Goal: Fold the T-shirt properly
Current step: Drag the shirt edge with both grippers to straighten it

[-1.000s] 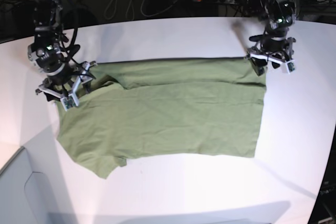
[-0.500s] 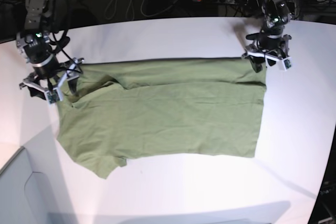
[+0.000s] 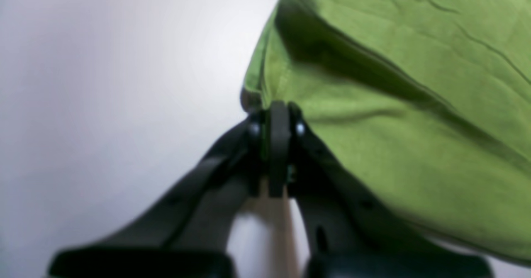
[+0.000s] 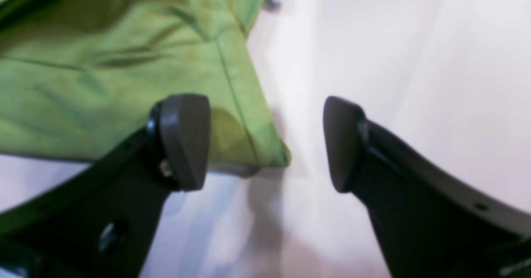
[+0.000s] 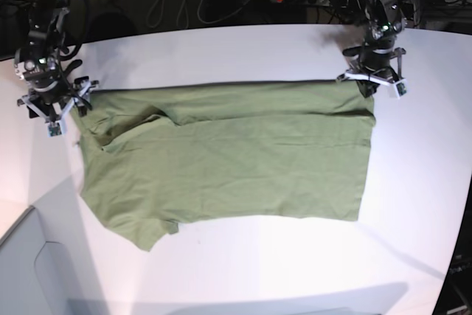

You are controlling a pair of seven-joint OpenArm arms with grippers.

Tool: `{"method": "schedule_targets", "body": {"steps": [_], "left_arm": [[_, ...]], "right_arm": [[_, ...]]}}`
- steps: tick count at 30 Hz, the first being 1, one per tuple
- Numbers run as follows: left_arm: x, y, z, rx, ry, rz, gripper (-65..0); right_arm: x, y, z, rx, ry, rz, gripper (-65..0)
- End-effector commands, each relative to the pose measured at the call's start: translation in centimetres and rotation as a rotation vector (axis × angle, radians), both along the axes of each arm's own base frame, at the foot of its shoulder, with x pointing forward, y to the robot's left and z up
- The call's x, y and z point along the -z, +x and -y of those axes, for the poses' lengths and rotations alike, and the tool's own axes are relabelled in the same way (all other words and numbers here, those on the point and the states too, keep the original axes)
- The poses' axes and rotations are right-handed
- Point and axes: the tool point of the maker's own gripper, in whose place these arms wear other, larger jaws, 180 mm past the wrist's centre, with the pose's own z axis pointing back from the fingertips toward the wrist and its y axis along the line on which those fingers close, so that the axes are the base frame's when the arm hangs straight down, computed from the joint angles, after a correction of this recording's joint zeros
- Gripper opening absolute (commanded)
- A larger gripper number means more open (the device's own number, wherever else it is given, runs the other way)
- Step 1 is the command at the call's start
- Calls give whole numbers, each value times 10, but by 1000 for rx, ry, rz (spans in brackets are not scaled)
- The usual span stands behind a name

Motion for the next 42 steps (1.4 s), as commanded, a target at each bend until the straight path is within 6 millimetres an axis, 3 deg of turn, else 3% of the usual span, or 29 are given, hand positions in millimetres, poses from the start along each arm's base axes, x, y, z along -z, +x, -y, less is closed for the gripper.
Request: {"method": "schedule_targets", "body": {"steps": [1, 12, 17, 22, 27, 31, 42], "left_arm": [[1, -2, 1, 5, -4, -13, -650], [3, -5, 1, 5, -4, -23, -650], [4, -10, -1, 0, -1, -32, -650], [8, -20, -2, -1, 1, -54, -650], [12, -34, -1, 1, 4, -81, -650], [9, -41, -1, 7, 12, -86, -650], [-20, -58, 12, 31, 38, -54, -650]], "right_arm": [[-8, 8, 6, -16, -15, 25, -243], [19, -7, 9, 2, 11, -54, -266], [33, -13, 2, -12, 28, -96, -452], [34, -16, -7, -93, 42, -114, -650], [29, -24, -12, -129, 29, -112, -649], [11, -26, -17, -160, -3, -74, -649], [-22, -36, -24, -233, -82, -25, -649]]}}
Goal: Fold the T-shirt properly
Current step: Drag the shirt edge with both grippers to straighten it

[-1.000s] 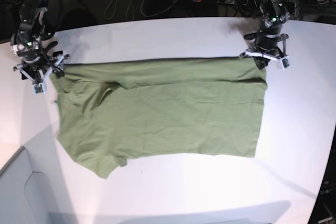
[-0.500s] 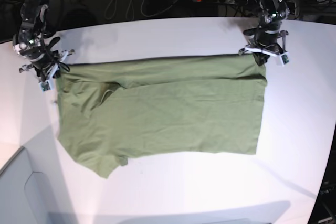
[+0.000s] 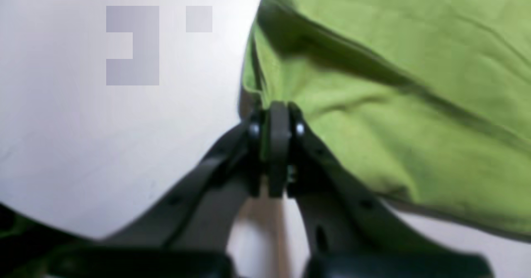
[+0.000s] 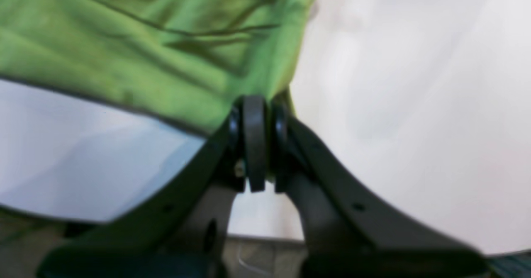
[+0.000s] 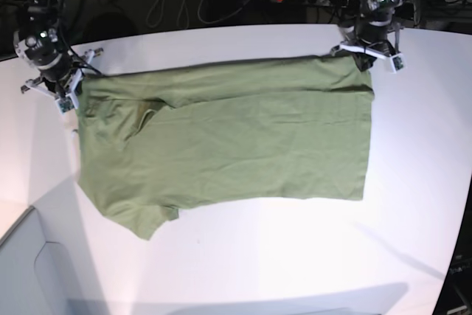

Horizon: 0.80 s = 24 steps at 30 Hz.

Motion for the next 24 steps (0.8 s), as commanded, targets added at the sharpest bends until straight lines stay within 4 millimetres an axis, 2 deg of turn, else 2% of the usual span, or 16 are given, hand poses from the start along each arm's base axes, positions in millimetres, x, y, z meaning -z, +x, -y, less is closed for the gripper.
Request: {"method": "schedule_targets", "body": {"steps": [1, 9, 17, 24], "left_arm": [[-9, 2, -2, 7, 18, 27, -650], [-29, 4, 1, 29, 40, 60, -650], [-22, -13, 3, 22, 33, 21, -650], [-15, -32, 3, 23, 32, -28, -650]], "right_arm": [[-12, 7, -2, -33, -7, 39, -649], [-18, 8, 5, -42, -33, 47, -649], [-9, -21, 18, -8, -50, -11, -649], [-6, -41, 18, -13, -57, -47, -649]]}}
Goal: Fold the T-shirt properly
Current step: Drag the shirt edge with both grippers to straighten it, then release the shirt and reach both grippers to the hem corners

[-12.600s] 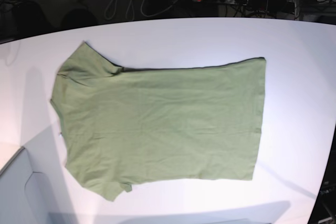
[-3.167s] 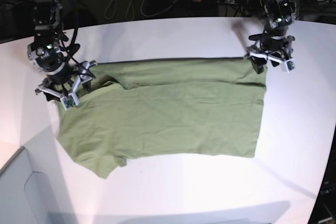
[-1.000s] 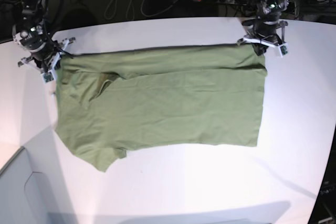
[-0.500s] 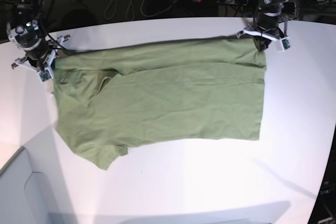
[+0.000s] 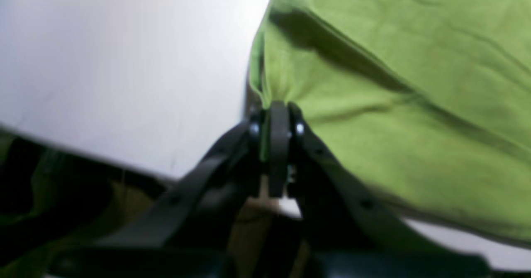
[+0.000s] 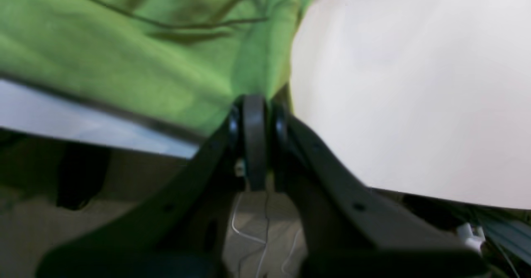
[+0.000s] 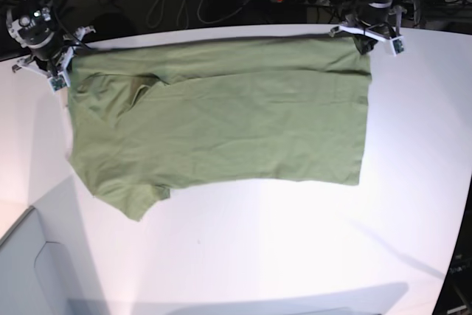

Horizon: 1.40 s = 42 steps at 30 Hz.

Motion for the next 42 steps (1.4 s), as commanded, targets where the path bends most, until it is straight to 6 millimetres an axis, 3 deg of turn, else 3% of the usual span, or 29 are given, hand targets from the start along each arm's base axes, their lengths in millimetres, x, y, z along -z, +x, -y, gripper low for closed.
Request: {"method": "schedule_targets", "body": {"steps": [1, 5, 25, 28, 31, 33, 37, 42], "left_arm": [[-7, 1, -2, 5, 16, 21, -650], [-4, -7, -3, 5, 16, 2, -650], [-2, -7, -4, 8, 16, -10, -650], [-1, -8, -4, -2, 14, -11, -546], [-3, -9, -3, 1, 16, -12, -423], [-4, -9, -4, 3, 18, -10, -379], [-19, -10, -11, -2, 51, 12, -349], [-57, -3, -33, -77, 125, 102, -348]], "right_arm": [[-8, 1, 0, -33, -12, 17, -649], [-3, -8, -1, -35, -10, -8, -649], [4, -23, -1, -30, -7, -53, -647], [4, -23, -1, -30, -7, -53, -587], [2, -22, 0, -29, -11, -47, -460], [1, -21, 0, -30, -12, -44, -381], [-19, -11, 4, -32, -42, 16, -290], [-48, 12, 0, -54, -70, 116, -284]]}}
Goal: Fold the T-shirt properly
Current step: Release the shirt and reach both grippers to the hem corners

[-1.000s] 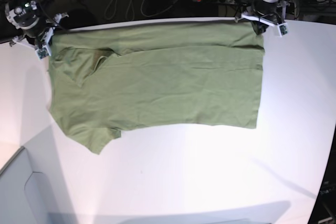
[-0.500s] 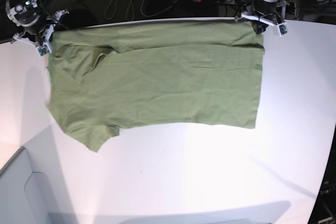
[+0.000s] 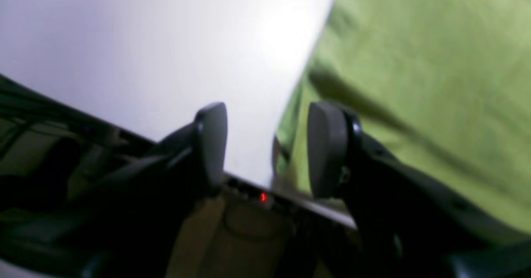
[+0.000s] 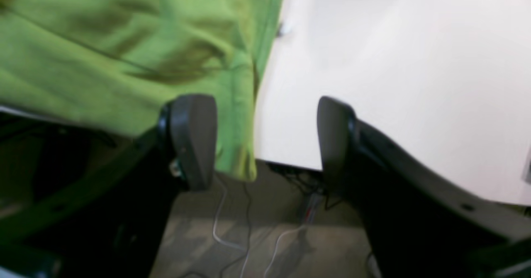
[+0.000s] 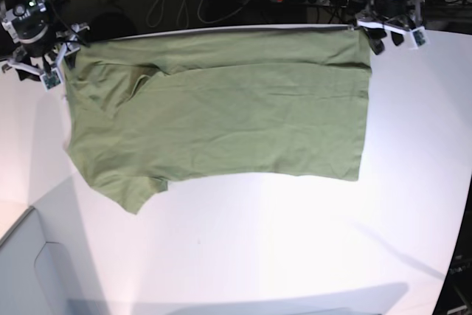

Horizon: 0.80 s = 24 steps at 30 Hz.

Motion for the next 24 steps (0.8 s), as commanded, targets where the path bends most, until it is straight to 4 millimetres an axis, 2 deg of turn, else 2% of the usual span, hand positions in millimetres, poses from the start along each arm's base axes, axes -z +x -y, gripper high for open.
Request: {"method": "schedule_targets", "body": {"steps": [1, 3, 7, 10, 13, 15, 18, 24], "left_arm": [[-15, 9, -5, 3, 31, 53, -347], [-25, 27, -7, 8, 45, 105, -346], [-51, 77, -9, 65, 79, 234, -345], [-69, 122, -6, 114, 87, 331, -344], [-70, 165, -1, 155, 60, 357, -305], [-65, 193, -1, 166, 25, 345, -283], [-49, 222, -7, 147, -26, 322, -281], [1, 270, -6, 150, -115, 218, -282]], "right_arm": [[-15, 15, -2, -36, -8, 59, -283], [-22, 28, -4, -38, -5, 96, -282], [-28, 42, -11, -21, 23, 147, -281], [-28, 44, -13, -17, 33, 155, -281], [-24, 42, -16, -5, 48, 151, -281], [-23, 40, -17, -4, 53, 146, -281], [-19, 34, -16, -1, 50, 127, -282], [-15, 25, -14, 4, 48, 104, -285]]}}
